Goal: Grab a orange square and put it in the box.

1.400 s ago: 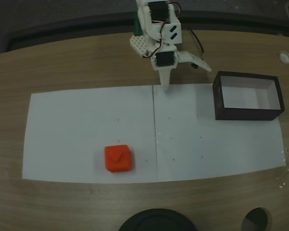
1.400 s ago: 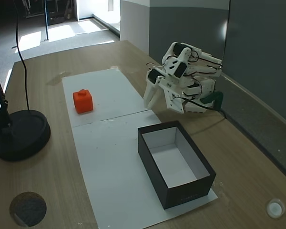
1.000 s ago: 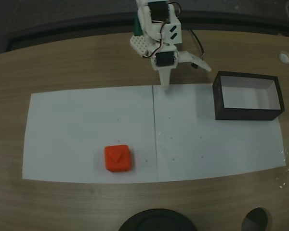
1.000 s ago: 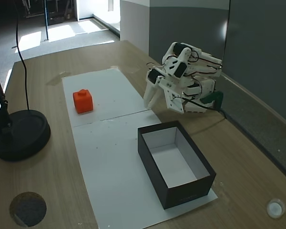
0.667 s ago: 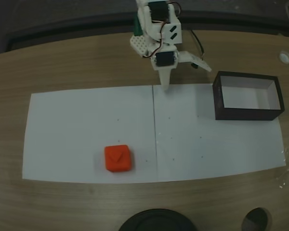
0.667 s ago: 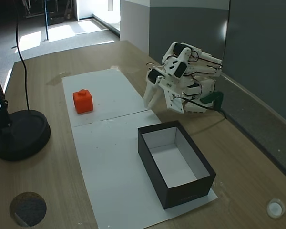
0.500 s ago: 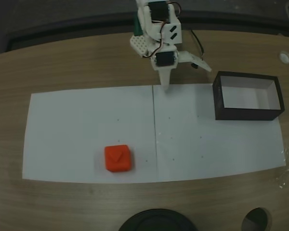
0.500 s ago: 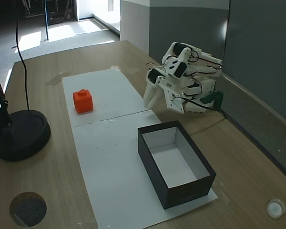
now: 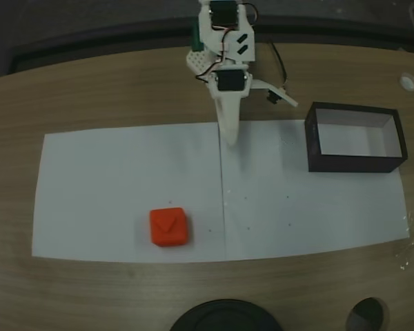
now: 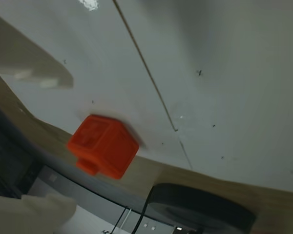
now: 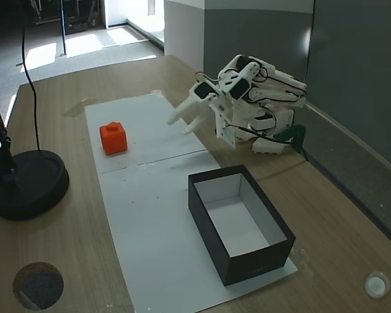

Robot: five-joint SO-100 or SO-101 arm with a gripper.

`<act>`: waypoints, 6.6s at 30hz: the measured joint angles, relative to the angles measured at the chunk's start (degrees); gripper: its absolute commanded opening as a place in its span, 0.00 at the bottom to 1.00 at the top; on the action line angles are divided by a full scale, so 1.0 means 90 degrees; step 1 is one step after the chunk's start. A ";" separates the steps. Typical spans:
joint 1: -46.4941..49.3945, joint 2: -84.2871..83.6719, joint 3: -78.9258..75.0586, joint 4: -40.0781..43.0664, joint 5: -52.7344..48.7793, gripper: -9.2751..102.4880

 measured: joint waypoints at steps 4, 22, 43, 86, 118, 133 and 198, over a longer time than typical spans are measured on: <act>0.0488 -0.0186 -0.1006 -0.0283 0.0449 0.35; 0.0615 -0.9395 -0.7354 0.1016 0.0713 0.36; 0.1543 -1.4492 -1.1953 0.2441 0.0723 0.37; -0.0469 -1.4092 -1.4609 0.4268 0.0508 0.14; -0.6582 -1.0215 -0.9775 0.2109 0.0508 0.14; -0.6533 -1.0215 -0.8906 0.1270 0.0508 0.14; -0.0752 -0.1748 -0.4795 0.1318 0.0811 0.09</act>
